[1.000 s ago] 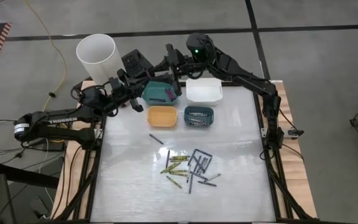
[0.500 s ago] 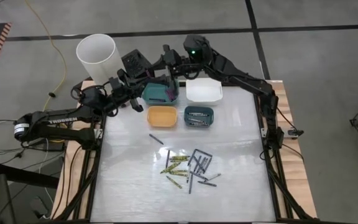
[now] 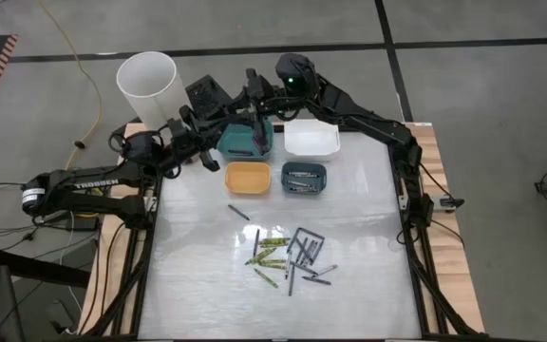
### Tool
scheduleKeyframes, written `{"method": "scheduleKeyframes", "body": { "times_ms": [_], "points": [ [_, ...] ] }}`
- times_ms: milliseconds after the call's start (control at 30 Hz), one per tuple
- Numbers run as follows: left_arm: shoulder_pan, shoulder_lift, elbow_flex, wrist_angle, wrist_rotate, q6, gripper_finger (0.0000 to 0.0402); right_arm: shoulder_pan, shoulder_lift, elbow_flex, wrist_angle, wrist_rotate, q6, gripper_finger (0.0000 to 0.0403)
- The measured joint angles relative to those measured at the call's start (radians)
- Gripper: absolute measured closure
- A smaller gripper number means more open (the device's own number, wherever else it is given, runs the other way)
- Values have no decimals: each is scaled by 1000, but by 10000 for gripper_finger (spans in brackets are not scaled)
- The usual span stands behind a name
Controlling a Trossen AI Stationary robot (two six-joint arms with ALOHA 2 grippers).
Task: Sort crayons
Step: Put the violet crayon into the green bin
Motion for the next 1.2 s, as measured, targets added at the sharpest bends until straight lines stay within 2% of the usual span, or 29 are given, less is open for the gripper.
{"method": "scheduleKeyframes", "body": {
  "times_ms": [167,233,400,500,600,700,833,1033,1200],
  "points": [
    [0,0,0,-2,-2,0,401,-18,0,0,-3,0,12,376],
    [0,0,0,-14,-2,6,401,-19,0,0,-5,1,12,392],
    [0,0,0,-35,-4,12,401,-18,0,0,-10,0,13,397],
    [-1,0,0,-82,-81,-20,401,-21,0,0,-11,19,25,398],
    [1,0,0,-181,-151,-71,394,-39,-1,0,-22,55,29,400],
    [0,0,0,-279,-157,-115,375,-66,-1,0,-48,88,31,400],
    [3,0,0,-452,-176,-221,341,-98,21,3,-126,186,-2,401],
    [3,0,0,-632,-181,-318,295,-125,146,0,-193,196,2,402],
    [3,0,0,-717,-174,-369,278,-131,245,1,-184,199,29,402]
  ]
}}
